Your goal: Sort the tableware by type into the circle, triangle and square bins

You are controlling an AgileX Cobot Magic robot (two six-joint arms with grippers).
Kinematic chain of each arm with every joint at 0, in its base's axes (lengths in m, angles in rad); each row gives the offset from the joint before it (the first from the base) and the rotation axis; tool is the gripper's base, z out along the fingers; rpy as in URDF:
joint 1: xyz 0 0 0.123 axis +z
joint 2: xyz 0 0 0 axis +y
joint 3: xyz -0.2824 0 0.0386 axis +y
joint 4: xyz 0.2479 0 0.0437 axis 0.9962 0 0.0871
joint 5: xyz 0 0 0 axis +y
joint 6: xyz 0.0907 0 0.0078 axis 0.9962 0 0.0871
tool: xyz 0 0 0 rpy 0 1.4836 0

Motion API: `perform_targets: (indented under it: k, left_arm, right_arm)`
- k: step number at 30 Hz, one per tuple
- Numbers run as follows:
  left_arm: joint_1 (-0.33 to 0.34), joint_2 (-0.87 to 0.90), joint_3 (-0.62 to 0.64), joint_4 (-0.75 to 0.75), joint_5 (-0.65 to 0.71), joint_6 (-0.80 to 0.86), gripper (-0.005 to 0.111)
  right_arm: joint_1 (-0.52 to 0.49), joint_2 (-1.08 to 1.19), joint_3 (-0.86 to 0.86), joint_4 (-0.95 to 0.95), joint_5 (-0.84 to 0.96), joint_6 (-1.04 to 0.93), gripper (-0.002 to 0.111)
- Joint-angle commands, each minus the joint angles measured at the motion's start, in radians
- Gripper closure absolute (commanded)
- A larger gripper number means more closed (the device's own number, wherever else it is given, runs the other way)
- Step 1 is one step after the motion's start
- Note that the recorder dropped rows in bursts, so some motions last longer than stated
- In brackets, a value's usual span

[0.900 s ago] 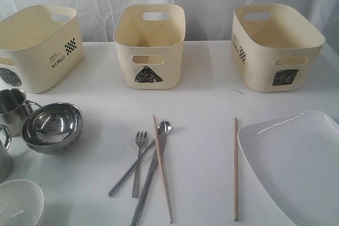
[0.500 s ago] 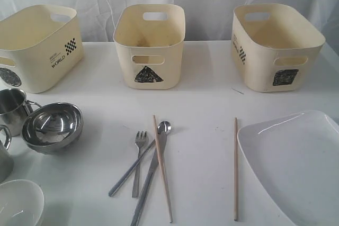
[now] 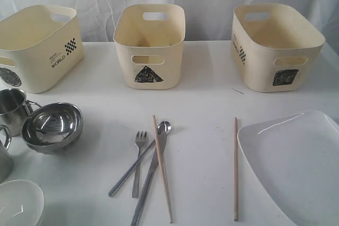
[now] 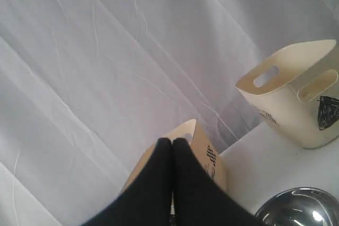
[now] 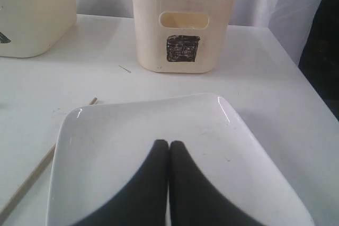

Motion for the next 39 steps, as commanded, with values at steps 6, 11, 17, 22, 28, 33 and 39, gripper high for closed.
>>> perform_targets:
  k: [6,11,17,22,28,33,39]
  left_arm:
    - [-0.003,-0.002,-0.112,-0.131,-0.256,-0.137,0.107]
    - [-0.010,0.296,-0.531,-0.290,0.737,-0.207,0.107]
    - [-0.017,0.741,-0.875,-0.671,1.047,0.034,0.107]
    - [-0.017,0.851,-0.961,-0.845,1.257,0.060,0.107]
    - [-0.017,0.860,-0.961,-0.793,1.142,0.062,0.107]
    - [-0.017,0.855,-0.966,-0.662,1.032,0.062,0.107]
    - [-0.017,0.850,-0.964,-0.667,1.122,0.060,0.107]
  right_arm:
    - [-0.011,-0.005,0.004,-0.009,-0.001,0.005,0.108]
    - [-0.011,-0.005,0.004,-0.009,-0.001,0.005,0.108]
    - [-0.011,-0.005,0.004,-0.009,-0.001,0.005,0.108]
    - [-0.011,-0.005,0.004,-0.009,-0.001,0.005,0.108]
    - [-0.011,-0.005,0.004,-0.009,-0.001,0.014,0.108]
    - [-0.011,-0.005,0.004,-0.009,-0.001,0.023,0.108]
    - [-0.011,-0.005,0.004,-0.009,-0.001,0.023,0.108]
